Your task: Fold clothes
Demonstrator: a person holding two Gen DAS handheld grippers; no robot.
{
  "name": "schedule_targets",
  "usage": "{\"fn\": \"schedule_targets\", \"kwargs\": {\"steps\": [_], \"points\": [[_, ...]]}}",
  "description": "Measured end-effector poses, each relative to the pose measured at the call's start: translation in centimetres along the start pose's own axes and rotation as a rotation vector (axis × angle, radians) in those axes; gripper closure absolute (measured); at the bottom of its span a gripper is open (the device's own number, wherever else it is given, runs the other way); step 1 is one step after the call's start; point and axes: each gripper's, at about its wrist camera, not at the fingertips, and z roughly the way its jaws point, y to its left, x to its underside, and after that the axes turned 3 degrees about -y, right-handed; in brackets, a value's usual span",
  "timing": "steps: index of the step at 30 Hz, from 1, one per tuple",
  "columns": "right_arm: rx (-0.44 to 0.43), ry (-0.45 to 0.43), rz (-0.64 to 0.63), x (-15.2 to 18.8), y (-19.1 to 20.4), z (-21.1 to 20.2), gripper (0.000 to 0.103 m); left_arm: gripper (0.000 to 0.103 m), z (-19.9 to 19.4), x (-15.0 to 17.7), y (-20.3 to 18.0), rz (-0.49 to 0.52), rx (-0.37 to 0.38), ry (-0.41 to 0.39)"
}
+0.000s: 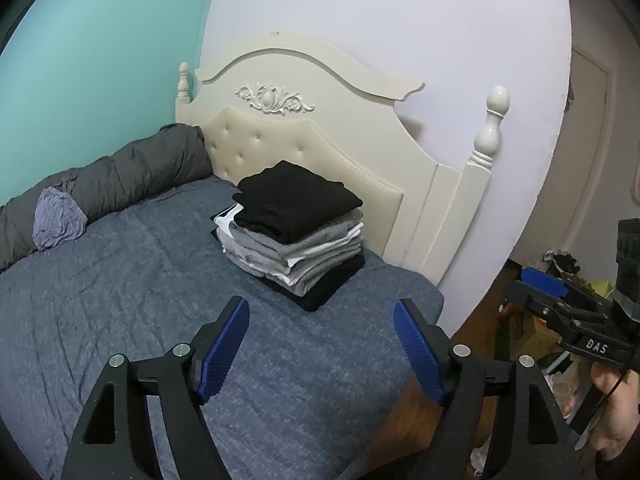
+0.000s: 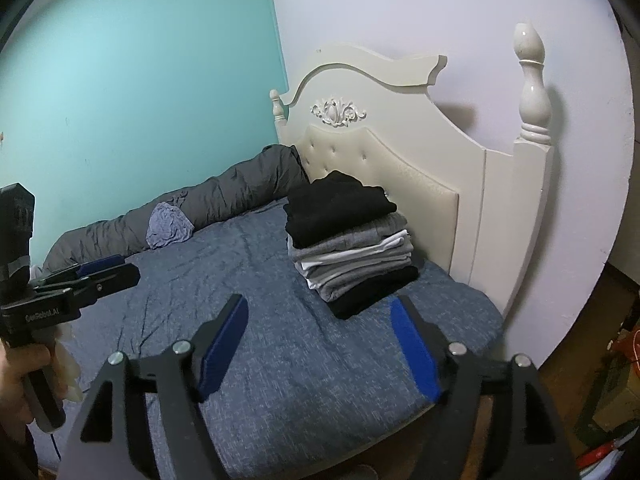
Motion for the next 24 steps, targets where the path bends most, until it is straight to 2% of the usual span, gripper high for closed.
{"fn": "schedule_targets", "kwargs": {"steps": [11, 24], "points": [[0.013, 0.006, -0.011, 1.6, 1.6, -1.1, 0.019, 0.018, -1.4, 1.6, 1.0, -0.006, -0.024, -0.002], [0.026, -0.005, -0.01, 3.0, 2.8, -2.5, 0.017, 0.009, -3.2, 3.0, 0.9, 0.008, -0.028, -0.009]]}}
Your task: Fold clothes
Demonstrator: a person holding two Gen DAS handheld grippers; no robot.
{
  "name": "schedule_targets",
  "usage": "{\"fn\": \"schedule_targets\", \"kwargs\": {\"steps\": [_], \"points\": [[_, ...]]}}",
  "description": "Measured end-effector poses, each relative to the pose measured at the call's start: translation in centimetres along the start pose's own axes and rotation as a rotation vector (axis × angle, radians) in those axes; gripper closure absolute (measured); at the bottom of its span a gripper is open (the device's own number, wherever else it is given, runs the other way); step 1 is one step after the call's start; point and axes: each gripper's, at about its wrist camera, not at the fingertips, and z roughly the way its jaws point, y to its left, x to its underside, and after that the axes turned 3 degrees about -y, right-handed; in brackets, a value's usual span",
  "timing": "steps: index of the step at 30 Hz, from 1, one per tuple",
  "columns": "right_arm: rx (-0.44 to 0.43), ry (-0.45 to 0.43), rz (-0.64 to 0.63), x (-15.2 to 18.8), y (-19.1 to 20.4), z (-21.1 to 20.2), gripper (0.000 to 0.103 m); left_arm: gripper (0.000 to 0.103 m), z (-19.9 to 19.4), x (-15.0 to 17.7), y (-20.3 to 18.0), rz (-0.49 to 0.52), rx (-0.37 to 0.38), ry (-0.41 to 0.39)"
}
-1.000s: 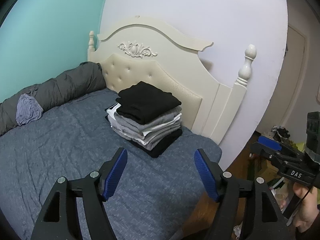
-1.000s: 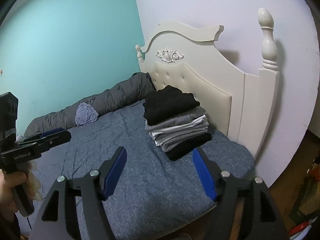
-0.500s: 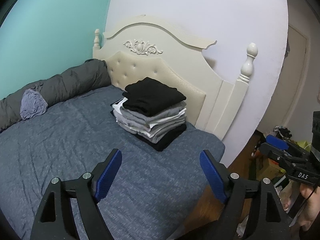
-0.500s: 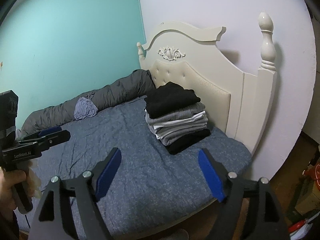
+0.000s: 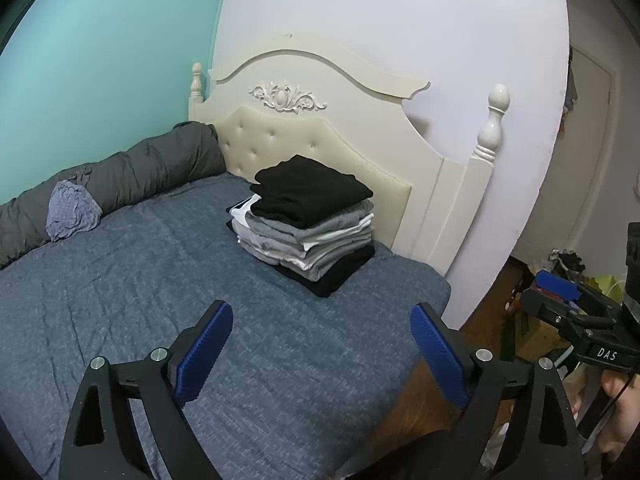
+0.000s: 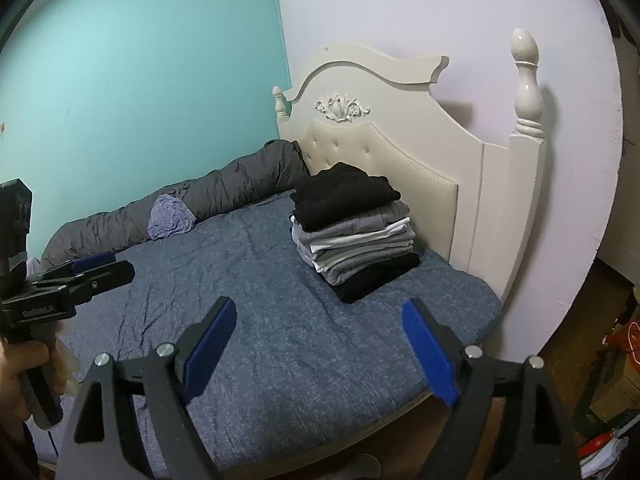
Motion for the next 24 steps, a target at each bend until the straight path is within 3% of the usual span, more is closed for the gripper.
{"fn": "schedule_targets", "kwargs": {"steps": [7, 11, 24], "points": [[0.003, -0.003, 0.0, 0.7, 0.1, -0.3, 0.01, 0.0, -0.9, 0.6, -0.1, -0.002, 0.0, -0.013], [0.004, -0.01, -0.004, 1.0, 0.3, -0.6, 0.006, 0.0, -1.5, 0.9, -0.3, 0.004, -0.003, -0.015], [0.004, -0.024, 0.0, 1.6, 0.6, -1.4, 0.003, 0.0, -2.0, 1.9, -0.6, 0.009, 0.005, -0.011]]}}
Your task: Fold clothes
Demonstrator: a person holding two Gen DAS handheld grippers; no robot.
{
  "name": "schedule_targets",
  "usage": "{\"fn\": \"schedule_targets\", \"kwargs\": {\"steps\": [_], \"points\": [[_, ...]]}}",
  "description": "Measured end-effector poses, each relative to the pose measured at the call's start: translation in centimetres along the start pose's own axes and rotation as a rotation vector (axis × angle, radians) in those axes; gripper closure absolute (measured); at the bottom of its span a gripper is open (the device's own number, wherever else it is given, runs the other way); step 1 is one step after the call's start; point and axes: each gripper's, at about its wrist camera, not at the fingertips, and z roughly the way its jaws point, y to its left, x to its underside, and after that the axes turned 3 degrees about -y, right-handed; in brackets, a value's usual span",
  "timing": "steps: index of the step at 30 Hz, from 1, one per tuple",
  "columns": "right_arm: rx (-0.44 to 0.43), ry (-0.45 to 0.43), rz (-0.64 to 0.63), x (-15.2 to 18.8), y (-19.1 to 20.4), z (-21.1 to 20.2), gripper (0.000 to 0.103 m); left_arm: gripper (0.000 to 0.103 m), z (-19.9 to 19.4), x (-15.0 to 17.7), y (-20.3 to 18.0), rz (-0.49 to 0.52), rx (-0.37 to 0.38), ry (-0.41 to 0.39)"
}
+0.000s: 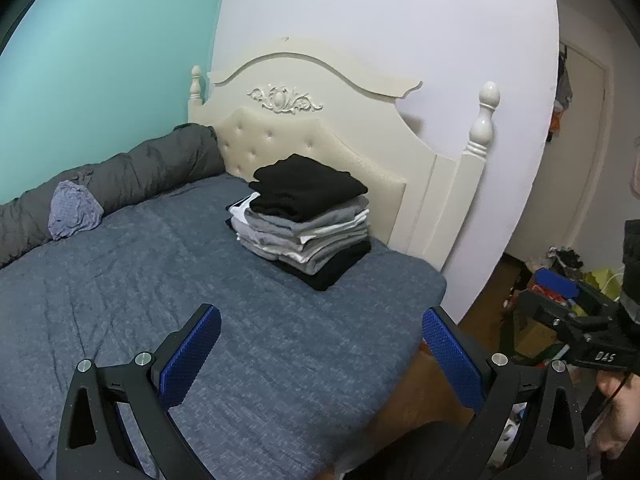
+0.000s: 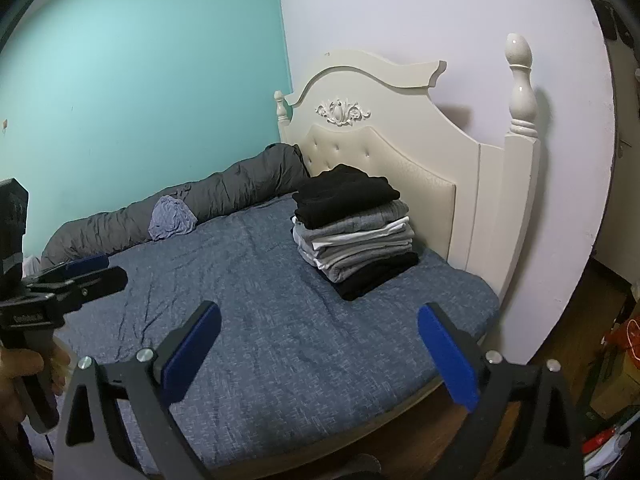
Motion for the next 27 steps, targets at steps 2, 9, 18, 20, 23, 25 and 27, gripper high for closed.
{"fn": "schedule_targets", "kwargs": {"steps": [2, 9, 18, 20, 23, 25, 27], "points": [[-0.001, -0.002, 0.003, 0.1, 0.0, -0.1, 0.003, 0.0, 0.0, 0.2, -0.1, -0.001, 0.004, -0.001], [-0.006, -0.005, 0.003, 0.2, 0.1, -0.2, 0.002, 0.0, -0.2, 0.7, -0.1, -0.01, 0.002, -0.001], [0.001, -0.016, -0.012, 0.4, 0.5, -0.6, 0.002, 0.0, -0.4, 1.1, 0.0, -0.005, -0.025, 0.009], [0.002, -0.017, -0.013, 0.4, 0.5, -0.7, 0.002, 0.0, -0.4, 1.1, -0.1, -0.005, -0.022, 0.011], [0.002, -0.015, -0.013, 0.5, 0.5, -0.6, 0.002, 0.0, -0.4, 1.2, -0.2, -0.002, -0.019, 0.014], [0.003, -0.011, -0.012, 0.5, 0.4, -0.5, 0.002, 0.0, -0.5, 1.3, -0.4, 0.003, -0.016, 0.015], [0.006, -0.01, -0.012, 0.6, 0.4, -0.5, 0.002, 0.0, -0.5, 1.3, -0.5, 0.006, -0.011, 0.015]]}}
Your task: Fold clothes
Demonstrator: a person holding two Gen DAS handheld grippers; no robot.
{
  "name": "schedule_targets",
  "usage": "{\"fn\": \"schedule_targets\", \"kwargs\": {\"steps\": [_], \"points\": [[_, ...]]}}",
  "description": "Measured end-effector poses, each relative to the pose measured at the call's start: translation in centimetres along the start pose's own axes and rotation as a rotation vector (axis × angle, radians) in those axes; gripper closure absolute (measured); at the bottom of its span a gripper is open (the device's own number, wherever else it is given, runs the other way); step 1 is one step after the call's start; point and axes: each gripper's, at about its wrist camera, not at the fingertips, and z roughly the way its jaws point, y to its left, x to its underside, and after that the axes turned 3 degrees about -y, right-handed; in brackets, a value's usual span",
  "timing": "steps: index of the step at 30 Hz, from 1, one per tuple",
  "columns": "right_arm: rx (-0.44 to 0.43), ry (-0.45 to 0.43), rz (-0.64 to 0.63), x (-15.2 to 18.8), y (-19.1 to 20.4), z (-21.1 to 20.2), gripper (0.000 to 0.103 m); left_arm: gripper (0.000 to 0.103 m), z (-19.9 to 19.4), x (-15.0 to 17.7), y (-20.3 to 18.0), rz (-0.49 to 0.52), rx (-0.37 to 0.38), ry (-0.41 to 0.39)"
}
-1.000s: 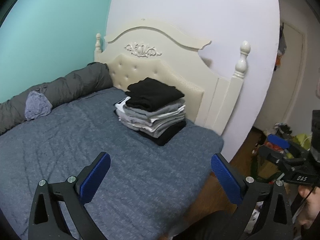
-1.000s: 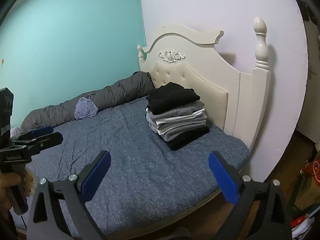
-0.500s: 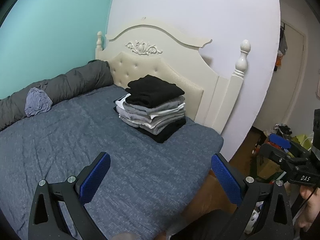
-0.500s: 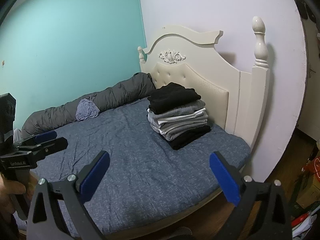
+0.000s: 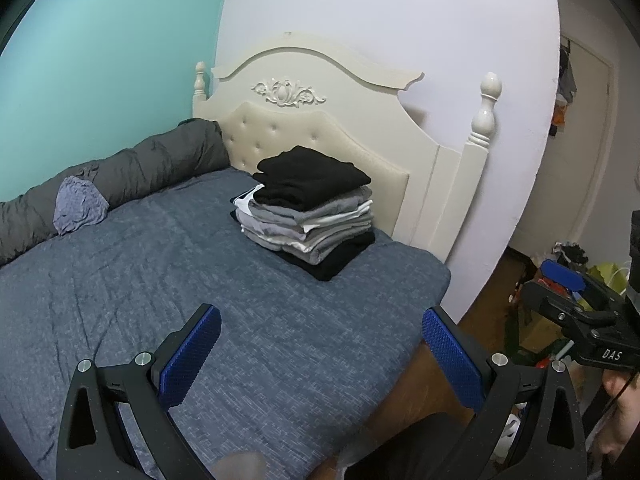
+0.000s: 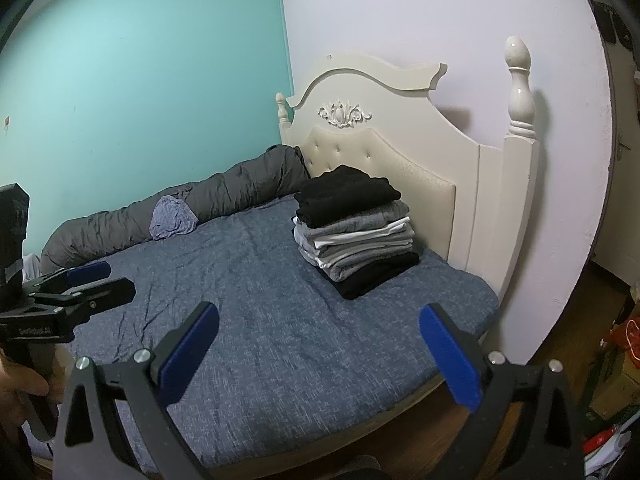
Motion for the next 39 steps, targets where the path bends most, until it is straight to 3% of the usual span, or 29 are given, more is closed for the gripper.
{"fn": "schedule_targets", "kwargs": {"steps": [39], "points": [[-0.002, 0.021, -0.003, 0.7, 0.1, 0.7, 0.001, 0.0, -0.9, 0.3, 0.7, -0.009, 0.014, -0.006]]}}
